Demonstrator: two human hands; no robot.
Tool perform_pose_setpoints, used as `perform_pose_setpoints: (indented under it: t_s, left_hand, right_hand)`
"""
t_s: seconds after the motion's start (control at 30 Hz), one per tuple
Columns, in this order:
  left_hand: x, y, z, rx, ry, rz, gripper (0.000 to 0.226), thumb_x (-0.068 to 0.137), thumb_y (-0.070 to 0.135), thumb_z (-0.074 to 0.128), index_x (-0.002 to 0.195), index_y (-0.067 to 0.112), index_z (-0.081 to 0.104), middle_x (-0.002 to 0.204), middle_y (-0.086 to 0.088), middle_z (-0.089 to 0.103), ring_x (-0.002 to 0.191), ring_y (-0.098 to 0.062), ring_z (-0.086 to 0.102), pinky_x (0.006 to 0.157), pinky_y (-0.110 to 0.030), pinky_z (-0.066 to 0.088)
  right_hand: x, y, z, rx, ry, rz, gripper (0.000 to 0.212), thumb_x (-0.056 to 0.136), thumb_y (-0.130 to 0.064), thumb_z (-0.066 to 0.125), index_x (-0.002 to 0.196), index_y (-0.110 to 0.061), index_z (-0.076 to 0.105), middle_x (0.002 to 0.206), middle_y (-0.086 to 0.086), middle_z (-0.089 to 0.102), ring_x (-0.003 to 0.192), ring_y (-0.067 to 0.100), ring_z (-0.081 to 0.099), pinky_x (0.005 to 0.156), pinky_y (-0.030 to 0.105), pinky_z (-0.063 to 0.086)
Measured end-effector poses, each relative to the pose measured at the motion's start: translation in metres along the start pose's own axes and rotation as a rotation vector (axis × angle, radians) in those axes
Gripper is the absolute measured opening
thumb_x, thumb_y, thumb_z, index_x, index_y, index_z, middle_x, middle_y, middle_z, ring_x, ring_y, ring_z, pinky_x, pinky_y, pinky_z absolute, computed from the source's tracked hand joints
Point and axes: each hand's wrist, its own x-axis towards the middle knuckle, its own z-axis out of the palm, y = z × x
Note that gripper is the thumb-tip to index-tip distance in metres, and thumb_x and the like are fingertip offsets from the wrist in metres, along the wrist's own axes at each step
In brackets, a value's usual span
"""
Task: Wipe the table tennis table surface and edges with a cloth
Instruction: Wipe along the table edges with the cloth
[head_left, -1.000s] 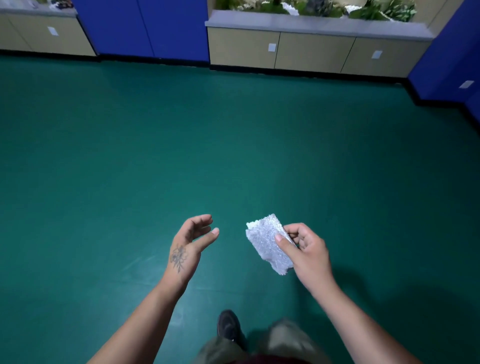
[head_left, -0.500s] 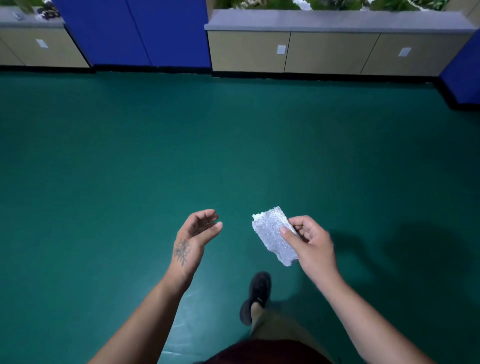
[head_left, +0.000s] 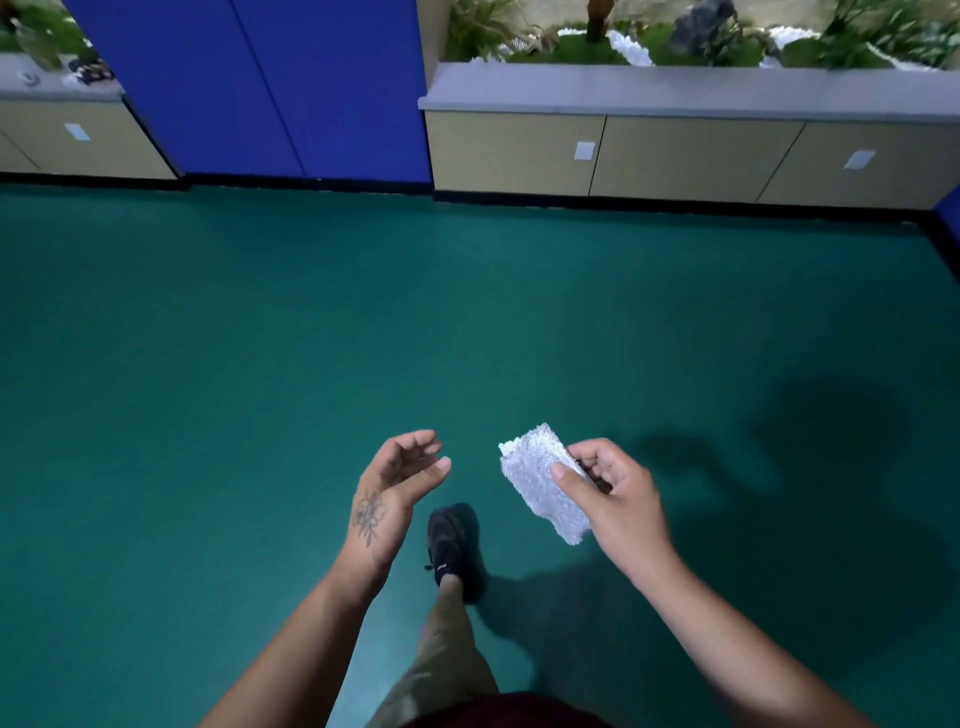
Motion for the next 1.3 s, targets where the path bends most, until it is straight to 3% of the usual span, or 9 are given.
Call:
perform_pose_setpoints:
  t_s: [0.1,0.23,0.47,0.67,0.77,0.97,1.1,1.3]
  left_hand:
    - [0.091,0.023,0.001,-0.01,-0.011,0.006,0.032,0.094,0.001,0.075,0.125,0.01,0.071,0.127,-0.01,0.075,0.113,-0.007,0.072,0.093,-0.018,0.056]
    - [0.209,0.065,-0.002,0.012,-0.056,-0.007,0.033,0.095,0.003,0.075,0.126,0.011,0.07,0.128,-0.01,0.074,0.112,-0.007,0.072,0.092,-0.016,0.056]
    - [0.388,0.142,0.001,0.05,-0.079,-0.012,0.033,0.094,0.002,0.075,0.125,0.012,0.07,0.13,-0.013,0.073,0.105,-0.002,0.072,0.087,-0.014,0.055]
    - [0.518,0.189,0.035,0.053,-0.102,-0.006,0.033,0.094,-0.002,0.074,0.126,0.009,0.069,0.131,-0.017,0.071,0.103,-0.001,0.071,0.088,-0.014,0.055]
    - [0.588,0.205,0.056,0.052,-0.088,-0.001,0.033,0.095,-0.001,0.074,0.126,0.01,0.069,0.131,-0.016,0.071,0.102,-0.001,0.071,0.087,-0.014,0.055]
    - [0.719,0.252,0.106,0.054,-0.039,-0.035,0.049,0.078,0.025,0.081,0.125,0.015,0.071,0.126,-0.01,0.074,0.103,-0.002,0.072,0.089,-0.019,0.053]
    - [0.8,0.286,0.136,0.04,-0.014,-0.046,0.034,0.093,0.006,0.077,0.126,0.013,0.07,0.129,-0.013,0.072,0.102,-0.002,0.072,0.09,-0.02,0.053]
    - [0.907,0.327,0.172,-0.001,0.008,-0.054,0.031,0.096,0.004,0.073,0.126,0.013,0.07,0.127,-0.01,0.074,0.108,-0.005,0.072,0.092,-0.023,0.053]
  right_hand:
    - [0.085,-0.012,0.019,0.004,0.024,-0.011,0.012,0.095,-0.01,0.078,0.091,-0.021,0.074,0.09,-0.002,0.076,0.085,0.024,0.068,0.078,0.034,0.052]
    - [0.193,-0.032,0.048,0.032,0.074,0.009,0.013,0.094,-0.008,0.078,0.089,-0.02,0.074,0.083,-0.006,0.073,0.075,0.011,0.06,0.072,0.028,0.047]
    - [0.361,-0.079,0.088,0.042,0.085,0.011,0.014,0.093,-0.005,0.079,0.087,-0.016,0.073,0.075,-0.013,0.07,0.068,0.002,0.058,0.066,0.016,0.045]
    - [0.501,-0.106,0.091,0.044,0.103,-0.046,0.012,0.085,-0.028,0.076,0.088,-0.017,0.074,0.08,-0.005,0.072,0.073,0.007,0.061,0.068,0.02,0.049]
    - [0.583,-0.11,0.085,0.039,0.091,-0.061,0.009,0.091,-0.014,0.082,0.088,-0.017,0.073,0.078,-0.011,0.07,0.072,0.005,0.061,0.069,0.021,0.049]
    - [0.747,-0.126,0.064,0.069,0.073,-0.009,0.012,0.093,-0.008,0.078,0.086,-0.016,0.072,0.078,-0.011,0.071,0.072,0.007,0.061,0.067,0.021,0.049]
    - [0.847,-0.146,0.053,0.087,0.06,-0.005,0.01,0.094,-0.007,0.077,0.088,-0.014,0.073,0.078,-0.006,0.073,0.071,0.01,0.062,0.063,0.021,0.049]
    - [0.972,-0.177,0.049,0.096,0.04,-0.011,0.011,0.095,-0.007,0.077,0.088,-0.015,0.072,0.078,-0.006,0.071,0.068,0.008,0.059,0.061,0.019,0.047]
